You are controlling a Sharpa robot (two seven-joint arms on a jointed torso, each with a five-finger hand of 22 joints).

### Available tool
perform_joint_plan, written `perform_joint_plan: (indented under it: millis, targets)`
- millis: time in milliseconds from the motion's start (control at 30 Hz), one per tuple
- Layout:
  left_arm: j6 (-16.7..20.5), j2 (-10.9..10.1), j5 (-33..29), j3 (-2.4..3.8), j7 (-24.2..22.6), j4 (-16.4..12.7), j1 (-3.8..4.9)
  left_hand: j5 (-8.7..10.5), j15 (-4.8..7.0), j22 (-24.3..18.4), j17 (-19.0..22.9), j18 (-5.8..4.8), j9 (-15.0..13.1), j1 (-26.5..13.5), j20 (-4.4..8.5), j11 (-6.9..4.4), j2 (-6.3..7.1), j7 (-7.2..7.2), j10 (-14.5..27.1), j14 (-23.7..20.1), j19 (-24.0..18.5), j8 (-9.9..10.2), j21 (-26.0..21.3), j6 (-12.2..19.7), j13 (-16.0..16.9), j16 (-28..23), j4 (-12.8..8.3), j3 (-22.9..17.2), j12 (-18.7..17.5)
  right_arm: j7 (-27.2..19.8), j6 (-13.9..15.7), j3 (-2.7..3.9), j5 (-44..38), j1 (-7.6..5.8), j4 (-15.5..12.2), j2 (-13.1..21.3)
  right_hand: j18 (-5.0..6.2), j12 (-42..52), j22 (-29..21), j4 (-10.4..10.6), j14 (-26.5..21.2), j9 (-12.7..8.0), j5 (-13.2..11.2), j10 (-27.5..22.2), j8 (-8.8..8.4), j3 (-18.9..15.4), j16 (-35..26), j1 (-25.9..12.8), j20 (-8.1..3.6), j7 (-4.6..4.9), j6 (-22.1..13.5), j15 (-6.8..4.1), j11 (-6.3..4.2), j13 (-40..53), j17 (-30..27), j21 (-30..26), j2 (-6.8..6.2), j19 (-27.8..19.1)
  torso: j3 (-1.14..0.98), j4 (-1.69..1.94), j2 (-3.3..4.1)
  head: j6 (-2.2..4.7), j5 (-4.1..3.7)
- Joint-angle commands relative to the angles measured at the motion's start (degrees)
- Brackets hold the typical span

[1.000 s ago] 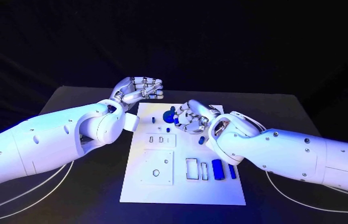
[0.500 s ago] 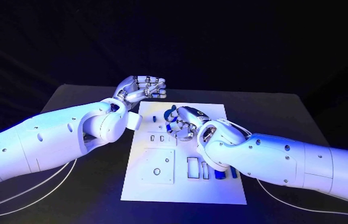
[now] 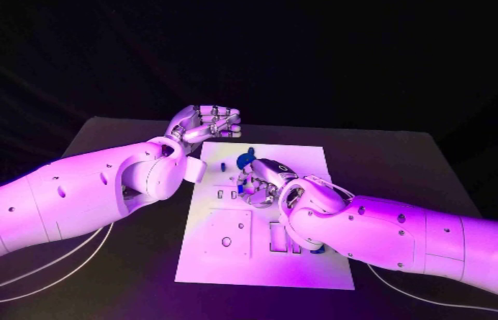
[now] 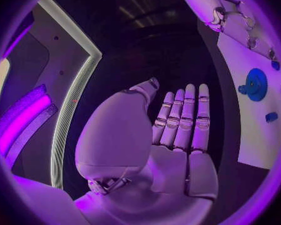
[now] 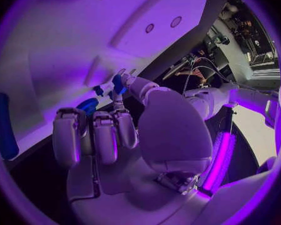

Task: Assemble the parts on the task board

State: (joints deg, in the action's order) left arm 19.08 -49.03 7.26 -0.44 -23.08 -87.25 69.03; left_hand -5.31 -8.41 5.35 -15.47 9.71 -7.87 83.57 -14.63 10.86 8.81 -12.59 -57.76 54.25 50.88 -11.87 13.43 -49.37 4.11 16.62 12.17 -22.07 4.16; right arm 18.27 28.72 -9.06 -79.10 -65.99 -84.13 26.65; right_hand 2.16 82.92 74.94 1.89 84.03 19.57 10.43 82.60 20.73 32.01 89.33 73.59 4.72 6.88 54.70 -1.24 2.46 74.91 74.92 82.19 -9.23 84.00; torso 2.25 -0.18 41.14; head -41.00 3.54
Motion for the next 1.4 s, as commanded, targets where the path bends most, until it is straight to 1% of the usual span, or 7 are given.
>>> perform_joint_plan:
  millis: [33,167,333,867,1067,1267,1400]
  targets:
    - [-0.3,0.0,-0.2,0.04,-0.3,-0.1,0.05,0.32,-0.06,-0.1,-0.1,0.79,-0.1,-0.5,-0.24,0.19,-0.02,-1.61,0.1,-0.3,0.2,-0.3,0.3,0.3,-0.1,0.3,0.0,-0.3,-0.2,0.7,-1.8,-0.04,-1.6,0.14,-0.2,0.0,0.10,-0.1,8.5,0.0,5.6,3.5,0.1,0.1,2.45,-0.3,0.2,-0.8,-0.17,-0.24,-0.1,-0.40,-0.28,6.8,13.6,-0.4,-0.03,0.7,-0.01,-0.18,-0.08,-0.15,0.08]
    - [-0.3,0.0,-0.2,0.04,-0.3,0.0,0.05,0.32,-0.06,-0.1,-0.1,0.79,-0.1,-0.5,-0.24,0.19,-0.02,-1.61,0.1,-0.3,0.2,-0.3,0.3,0.3,-0.1,0.3,0.0,-0.3,-0.2,0.7,-1.9,-0.10,-1.9,0.27,-0.5,-0.1,0.09,-0.1,8.5,0.1,5.6,3.5,0.1,0.1,2.52,-0.5,0.2,-1.1,-0.17,-0.25,-0.2,-0.41,-0.29,6.8,13.6,-0.4,-0.27,0.7,-0.03,-0.21,-0.04,-0.06,0.13]
    - [-0.3,0.0,-0.2,0.04,-0.3,0.1,0.05,0.32,-0.06,-0.1,-0.1,0.79,-0.1,-0.5,-0.24,0.19,-0.02,-1.61,0.1,-0.3,0.2,-0.3,0.3,0.3,-0.1,0.3,0.0,-0.3,-0.2,0.9,-2.1,-0.14,-2.2,0.33,-0.2,-0.2,0.09,-0.1,8.5,0.1,5.6,3.5,0.0,0.1,2.54,-0.5,0.2,-1.2,-0.17,-0.26,-0.2,-0.41,-0.30,6.8,13.6,-0.4,-0.36,0.7,0.00,-0.03,-0.11,-0.04,-0.05]
    - [-0.4,0.1,-0.2,0.04,-0.2,0.2,0.05,0.32,-0.06,-0.1,-0.1,0.79,-0.1,-0.5,-0.24,0.19,-0.02,-1.61,0.1,-0.3,0.2,-0.3,0.3,0.3,-0.1,0.3,0.0,-0.3,-0.2,0.2,-1.1,-0.26,-2.3,0.48,1.0,-0.7,0.19,-1.2,8.2,0.4,5.6,3.3,-0.2,-1.0,2.42,-0.8,0.1,-1.9,-0.15,-0.05,-1.0,-0.34,-0.17,5.6,13.4,-0.8,-1.30,0.5,0.04,-0.06,-0.05,0.03,0.07]
    - [-0.5,0.1,-0.2,0.04,-0.2,0.3,0.05,0.32,-0.06,-0.1,-0.1,0.79,-0.1,-0.5,-0.24,0.19,-0.02,-1.61,0.1,-0.3,0.2,-0.3,0.3,0.3,-0.1,0.3,0.0,-0.3,-0.2,-0.1,-1.2,-0.29,-2.3,0.51,1.2,-0.8,0.28,-2.6,7.9,0.6,5.6,2.8,-0.8,-2.4,1.79,-1.0,0.1,-2.3,0.12,0.58,-2.5,0.06,0.35,4.2,13.3,-1.3,-2.21,0.3,0.02,-0.06,-0.03,0.06,0.11]
    - [-0.5,0.1,-0.2,0.04,-0.2,0.3,0.05,0.32,-0.06,-0.1,-0.1,0.79,-0.1,-0.5,-0.24,0.19,-0.02,-1.61,0.1,-0.3,0.2,-0.3,0.3,0.3,-0.1,0.3,0.0,-0.3,-0.2,-0.3,-1.5,-0.32,-2.3,0.52,1.3,-0.8,0.31,-3.1,7.8,0.6,5.6,2.6,-1.0,-3.0,1.51,-1.1,0.1,-2.4,0.28,0.83,-3.1,0.25,0.57,3.6,13.3,-1.5,-2.60,0.2,0.05,-0.08,-0.09,0.00,0.08]
    - [-0.5,0.1,-0.2,0.04,-0.2,0.4,0.05,0.32,-0.06,-0.1,-0.1,0.79,-0.1,-0.5,-0.24,0.19,-0.02,-1.61,0.1,-0.3,0.2,-0.3,0.3,0.3,-0.1,0.3,0.0,-0.3,-0.2,-0.8,-1.6,-0.34,-2.0,0.53,1.2,-0.8,0.39,-3.5,7.6,0.7,5.5,2.1,-0.9,-3.4,0.91,-1.4,0.0,-2.5,0.56,1.27,-4.1,0.58,0.96,3.2,13.1,-1.9,-3.36,0.0,0.03,-0.08,-0.07,0.05,0.09]
